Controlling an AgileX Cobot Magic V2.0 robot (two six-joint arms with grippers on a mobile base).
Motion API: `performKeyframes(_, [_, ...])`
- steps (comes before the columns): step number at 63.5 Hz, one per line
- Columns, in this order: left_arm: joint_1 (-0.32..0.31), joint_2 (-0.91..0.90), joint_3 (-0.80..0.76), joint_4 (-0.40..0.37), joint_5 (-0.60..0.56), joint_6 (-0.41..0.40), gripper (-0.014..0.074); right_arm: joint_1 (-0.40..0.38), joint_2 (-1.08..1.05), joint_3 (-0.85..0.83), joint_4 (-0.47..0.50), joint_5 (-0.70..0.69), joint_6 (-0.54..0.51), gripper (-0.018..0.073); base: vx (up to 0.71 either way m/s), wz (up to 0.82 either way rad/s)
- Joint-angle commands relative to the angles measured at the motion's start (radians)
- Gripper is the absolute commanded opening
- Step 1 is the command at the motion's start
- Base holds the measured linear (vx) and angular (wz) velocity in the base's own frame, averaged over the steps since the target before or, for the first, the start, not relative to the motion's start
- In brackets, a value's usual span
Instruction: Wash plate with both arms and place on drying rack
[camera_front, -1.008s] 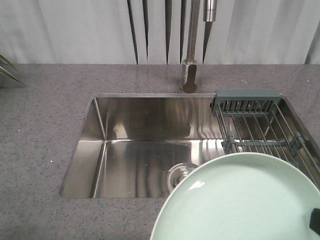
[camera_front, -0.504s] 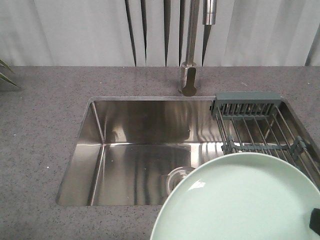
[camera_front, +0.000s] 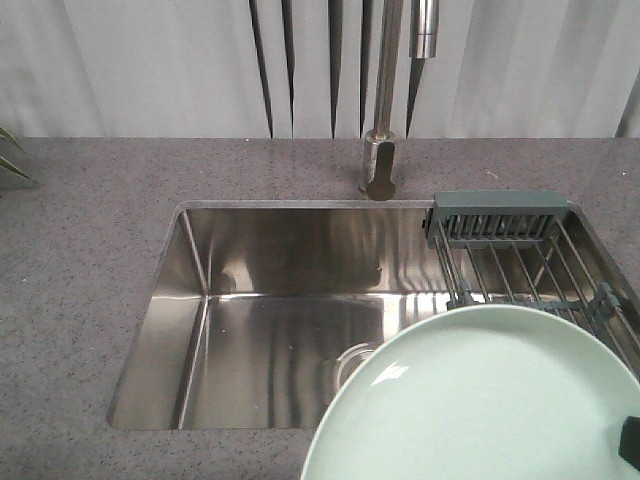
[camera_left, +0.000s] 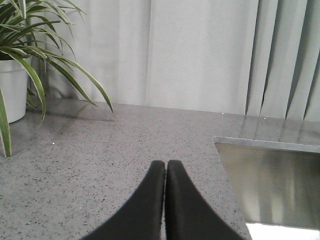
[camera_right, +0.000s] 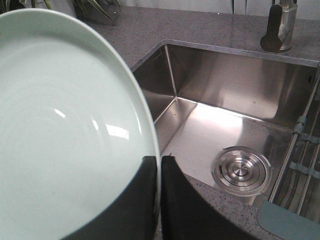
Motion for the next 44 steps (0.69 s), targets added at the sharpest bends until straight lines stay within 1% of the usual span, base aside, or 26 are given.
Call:
performKeyframes(1, [-0.007, -0.013, -0.025, -0.009, -0.076, -0.005, -0.0006, -0.003, 0.011, -0.023, 0.028, -0.067, -0.004, -0.0001, 0.04, 0.01])
performKeyframes(44, [-0.007, -0.013, -0.025, -0.009, -0.076, -0.005, -0.0006, -0.003, 0.011, -0.023, 0.028, -0.068, -0.004, -0.0001, 0.03, 0.0])
